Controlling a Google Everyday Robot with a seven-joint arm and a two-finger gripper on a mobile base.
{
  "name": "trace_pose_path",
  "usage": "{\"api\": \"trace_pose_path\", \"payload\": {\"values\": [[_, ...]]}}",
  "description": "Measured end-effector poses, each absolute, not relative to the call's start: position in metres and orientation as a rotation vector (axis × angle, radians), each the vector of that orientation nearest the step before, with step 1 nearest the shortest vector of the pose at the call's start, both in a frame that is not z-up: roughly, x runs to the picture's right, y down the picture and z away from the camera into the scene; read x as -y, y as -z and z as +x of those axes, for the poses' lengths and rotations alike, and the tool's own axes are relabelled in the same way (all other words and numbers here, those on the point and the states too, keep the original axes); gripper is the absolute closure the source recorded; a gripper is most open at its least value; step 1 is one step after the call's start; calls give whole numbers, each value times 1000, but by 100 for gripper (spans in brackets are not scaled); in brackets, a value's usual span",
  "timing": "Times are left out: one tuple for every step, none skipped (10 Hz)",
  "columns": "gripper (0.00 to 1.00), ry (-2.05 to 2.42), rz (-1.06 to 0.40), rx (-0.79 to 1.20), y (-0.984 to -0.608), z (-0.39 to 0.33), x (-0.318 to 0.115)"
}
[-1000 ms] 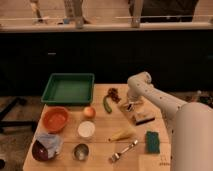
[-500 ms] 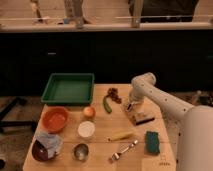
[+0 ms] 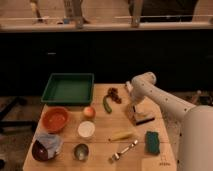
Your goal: Wipe red bowl with brush
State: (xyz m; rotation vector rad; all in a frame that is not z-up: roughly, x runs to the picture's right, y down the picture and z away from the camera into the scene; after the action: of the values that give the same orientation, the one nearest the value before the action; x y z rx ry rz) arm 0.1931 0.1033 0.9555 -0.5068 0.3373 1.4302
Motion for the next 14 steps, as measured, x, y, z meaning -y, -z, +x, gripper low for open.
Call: {"api": "trace_pose_path", "payload": {"values": [[100, -1433, -510, -332, -956, 191, -103], [100, -1456, -510, -295, -954, 193, -104], [100, -1482, -504, -247, -949, 205, -106], [100, -1484, -499, -220, -944, 203, -102], [100, -1472, -491, -208, -939, 201, -98], [100, -1449, -484, -199, -932, 198, -93], [100, -1407, -467, -194, -920, 200, -86], [100, -1369, -461, -186, -911, 198, -81], [100, -1335, -458, -176, -904, 194, -77], [100, -1303, -453, -164, -896, 194, -76], [100, -1286, -446, -157, -891, 195, -74], [100, -1273, -443, -149, -886, 196, -74], [100, -1263, -438, -139, -882, 196, -73], [100, -1255, -435, -128, -879, 194, -72]]}}
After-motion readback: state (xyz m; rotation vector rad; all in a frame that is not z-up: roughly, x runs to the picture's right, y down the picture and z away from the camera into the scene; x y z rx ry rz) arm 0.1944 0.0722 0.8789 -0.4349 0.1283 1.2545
